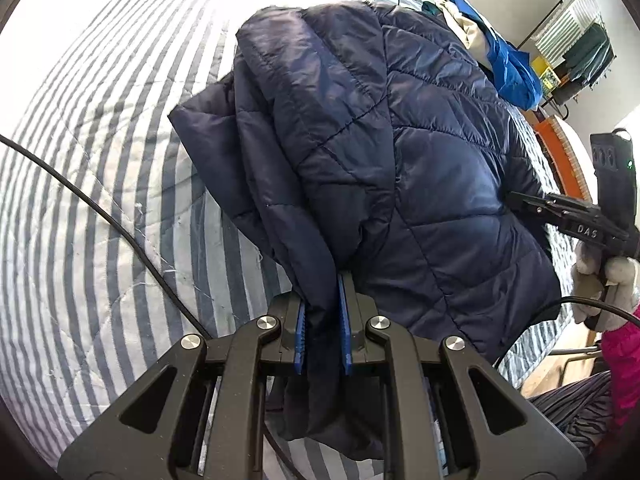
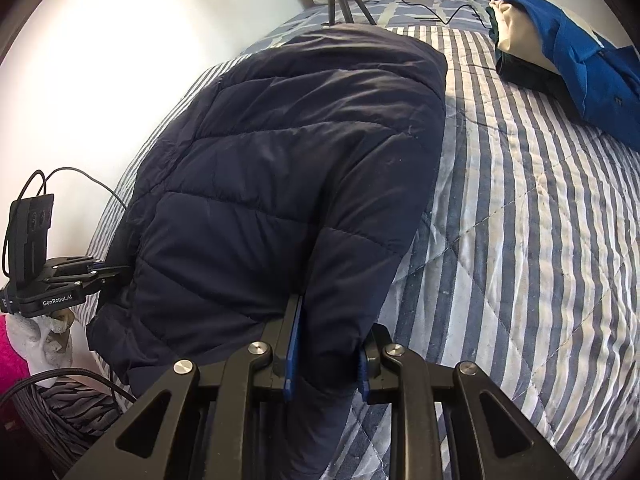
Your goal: Fold large clothes
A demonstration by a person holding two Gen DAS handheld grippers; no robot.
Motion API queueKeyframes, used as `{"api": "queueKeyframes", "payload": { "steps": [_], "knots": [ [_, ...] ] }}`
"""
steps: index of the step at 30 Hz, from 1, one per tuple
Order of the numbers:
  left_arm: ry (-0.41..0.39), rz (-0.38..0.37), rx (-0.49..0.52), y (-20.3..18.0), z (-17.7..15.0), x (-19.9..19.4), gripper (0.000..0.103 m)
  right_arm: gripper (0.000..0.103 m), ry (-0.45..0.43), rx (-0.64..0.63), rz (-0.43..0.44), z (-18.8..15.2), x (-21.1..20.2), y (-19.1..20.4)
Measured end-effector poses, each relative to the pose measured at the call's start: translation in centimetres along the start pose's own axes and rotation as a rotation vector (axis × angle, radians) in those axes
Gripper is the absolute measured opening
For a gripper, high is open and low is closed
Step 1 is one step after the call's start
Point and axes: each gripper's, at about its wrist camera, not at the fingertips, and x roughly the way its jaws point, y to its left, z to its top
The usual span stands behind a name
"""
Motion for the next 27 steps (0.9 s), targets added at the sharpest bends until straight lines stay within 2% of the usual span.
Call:
{"api": "queueKeyframes", "payload": {
  "steps": [2, 6, 7, 8, 9, 10, 12, 13, 15, 18, 19, 20, 21, 24, 27],
  "knots": [
    [-0.02, 0.032, 0.031, -0.6, -0.1, -0.5, 0.012, 0.024, -0.003, -0.006, -0.002, 0.1, -0.3, 0.0],
    [-0.053, 0.084, 0.075, -1.5, -0.3, -1.8, 0.013, 0.037, -0.002, -0.012, 0.004, 0.4, -1.1, -0.2],
    [-0.062, 0.096, 0.088, -1.6, -0.4, -2.0, 0.019, 0.039, -0.005, -0.025, -0.006, 0.4, -1.4, -0.1],
    [-0.071, 0.103, 0.101, -1.8, -0.4, -2.4, 0.034, 0.041, -0.01, -0.04, -0.02, 0.5, -1.9, 0.1],
    [-0.087, 0.117, 0.113, -2.0, -0.5, -2.8, 0.043, 0.047, -0.017, -0.051, -0.032, 0.6, -2.2, 0.2],
    [-0.114, 0.131, 0.124, -2.1, -0.5, -3.4, 0.057, 0.052, -0.033, -0.065, -0.049, 0.8, -2.8, 0.4],
    [-0.163, 0.138, 0.14, -2.4, -0.5, -4.8, 0.061, 0.072, -0.084, -0.083, -0.072, 1.2, -4.2, 0.7],
    [-0.177, 0.137, 0.145, -2.5, -0.4, -5.2, 0.061, 0.074, -0.119, -0.09, -0.074, 1.5, -5.1, 0.9],
    [-0.211, 0.142, 0.158, -2.7, 0.0, -6.2, 0.061, 0.074, -0.209, -0.119, -0.085, 2.1, -7.1, 1.3],
    [-0.244, 0.147, 0.166, -2.7, 0.8, -7.0, 0.061, 0.072, -0.393, -0.146, -0.108, 2.8, -9.5, 1.7],
    [-0.253, 0.144, 0.163, -2.6, 1.1, -7.1, 0.061, 0.069, -0.451, -0.148, -0.137, 3.2, -10.0, 1.7],
    [-0.26, 0.142, 0.157, -2.5, 1.5, -7.2, 0.061, 0.058, -0.476, -0.146, -0.16, 3.8, -10.0, 1.7],
    [-0.263, 0.141, 0.149, -2.6, 1.9, -7.2, 0.061, 0.049, -0.487, -0.133, -0.18, 4.6, -9.9, 1.3],
    [-0.259, 0.113, 0.109, -2.3, 3.0, -6.8, 0.061, 0.036, -0.433, -0.076, -0.183, 7.3, -8.1, -0.2],
    [-0.258, 0.083, 0.088, -2.4, 3.8, -6.1, 0.061, 0.032, -0.398, -0.03, -0.149, 9.4, -5.4, -1.4]
  ]
}}
